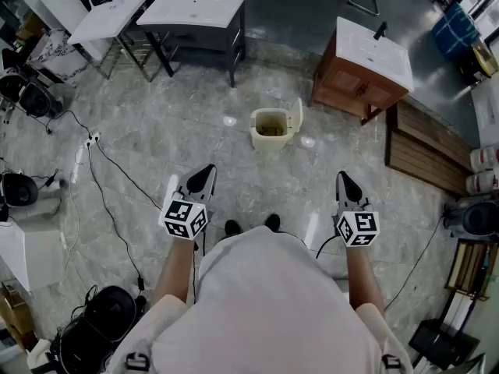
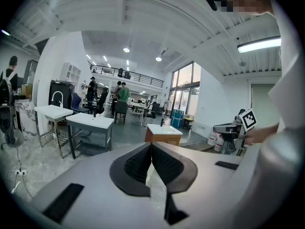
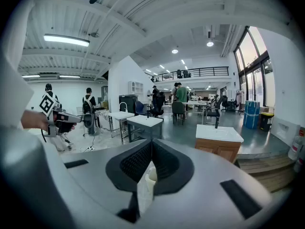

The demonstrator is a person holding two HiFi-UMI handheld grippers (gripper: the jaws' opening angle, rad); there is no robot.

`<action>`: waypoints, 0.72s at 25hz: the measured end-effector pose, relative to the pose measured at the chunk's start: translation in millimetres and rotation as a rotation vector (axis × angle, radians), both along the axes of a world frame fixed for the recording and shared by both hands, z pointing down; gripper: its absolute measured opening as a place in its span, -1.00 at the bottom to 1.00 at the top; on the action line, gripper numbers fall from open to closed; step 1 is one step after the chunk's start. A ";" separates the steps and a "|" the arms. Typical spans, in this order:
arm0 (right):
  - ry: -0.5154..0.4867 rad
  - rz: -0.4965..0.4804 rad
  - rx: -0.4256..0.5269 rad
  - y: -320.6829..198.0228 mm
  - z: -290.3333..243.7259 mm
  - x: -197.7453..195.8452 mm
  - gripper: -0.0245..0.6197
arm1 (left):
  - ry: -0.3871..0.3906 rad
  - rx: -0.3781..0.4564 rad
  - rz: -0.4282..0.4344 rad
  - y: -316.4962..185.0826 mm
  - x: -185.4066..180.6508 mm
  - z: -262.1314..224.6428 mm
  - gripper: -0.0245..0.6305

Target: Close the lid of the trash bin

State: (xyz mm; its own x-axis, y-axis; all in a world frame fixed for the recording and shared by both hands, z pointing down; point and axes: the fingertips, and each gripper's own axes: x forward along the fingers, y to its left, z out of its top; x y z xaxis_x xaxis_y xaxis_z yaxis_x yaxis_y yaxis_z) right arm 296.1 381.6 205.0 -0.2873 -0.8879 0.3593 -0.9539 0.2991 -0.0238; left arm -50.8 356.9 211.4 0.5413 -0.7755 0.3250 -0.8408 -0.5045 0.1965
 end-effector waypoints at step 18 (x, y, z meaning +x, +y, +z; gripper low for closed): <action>-0.006 -0.008 0.002 -10.7 1.8 29.7 -0.83 | -0.009 0.007 -0.019 -2.1 28.5 0.1 -0.87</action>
